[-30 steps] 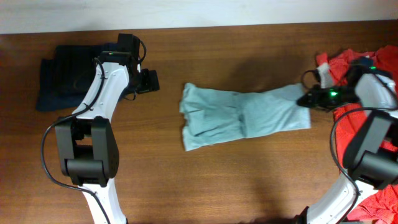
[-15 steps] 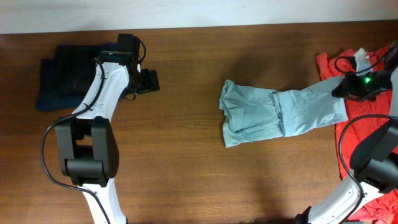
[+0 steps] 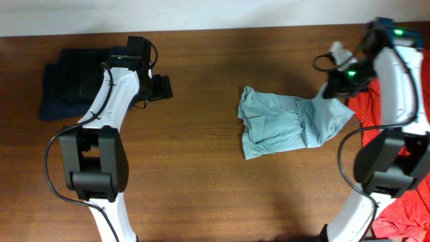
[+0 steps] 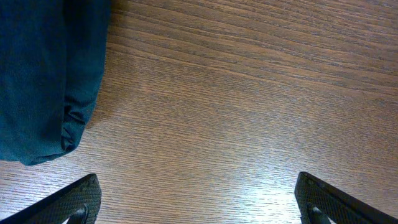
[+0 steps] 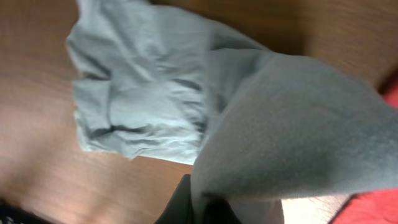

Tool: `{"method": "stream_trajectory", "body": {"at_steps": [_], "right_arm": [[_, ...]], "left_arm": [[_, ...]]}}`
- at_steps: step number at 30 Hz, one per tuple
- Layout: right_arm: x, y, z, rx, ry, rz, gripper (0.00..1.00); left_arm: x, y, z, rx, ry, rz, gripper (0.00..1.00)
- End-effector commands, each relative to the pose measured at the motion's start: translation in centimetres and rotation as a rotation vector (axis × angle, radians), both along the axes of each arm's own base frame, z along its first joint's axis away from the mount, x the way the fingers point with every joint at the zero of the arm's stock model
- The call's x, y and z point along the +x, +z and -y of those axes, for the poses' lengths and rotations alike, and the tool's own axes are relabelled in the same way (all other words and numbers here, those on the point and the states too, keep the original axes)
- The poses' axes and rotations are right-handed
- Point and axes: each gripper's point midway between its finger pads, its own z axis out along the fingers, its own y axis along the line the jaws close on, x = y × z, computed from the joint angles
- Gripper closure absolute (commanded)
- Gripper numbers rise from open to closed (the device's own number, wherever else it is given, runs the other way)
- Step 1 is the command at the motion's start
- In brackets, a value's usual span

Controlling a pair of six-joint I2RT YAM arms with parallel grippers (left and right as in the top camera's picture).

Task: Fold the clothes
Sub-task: 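Fold the right end leftward onto the bundle with the right gripper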

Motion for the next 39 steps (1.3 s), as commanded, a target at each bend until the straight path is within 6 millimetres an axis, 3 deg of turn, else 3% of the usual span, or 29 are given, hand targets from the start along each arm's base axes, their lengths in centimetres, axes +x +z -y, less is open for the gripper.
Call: {"method": "stream_trajectory", "body": {"at_steps": [1,11,16,31,32,35,39], "right_arm": [[0.1,0.4,-2.8,-0.065,0.09,0.001,0.96],[-0.7,0.2,-10.6,-0.072,0.288,0.006,0.96],[-0.7,-0.8,-12.4,-0.072,0.331,0.011,0.94],[-1.6,-6.4,-16.0,-0.055,0.391,-0.011,0.9],[-1.4,-6.6,-16.3,-0.052,0.397,0.0,0.87],[-0.7,-7.1,-17.9,-0.013,0.417,0.048,0.58],[-0.2,-6.0,-21.2,0.16,0.438,0.104,0.48]], "left_arm": [[0.5,1.4,0.1,-0.008,-0.002,0.035,0.01],[0.5,1.4,0.1,-0.008,-0.002,0.035,0.01],[0.5,1.4,0.1,-0.007,-0.001,0.035,0.01],[0.5,1.4,0.1,-0.007,-0.001,0.035,0.01],[0.5,1.4,0.1,-0.008,-0.002,0.035,0.01],[0.5,1.4,0.1,-0.008,-0.002,0.035,0.01],[0.5,1.4,0.1,-0.007,-0.001,0.035,0.01]]}}
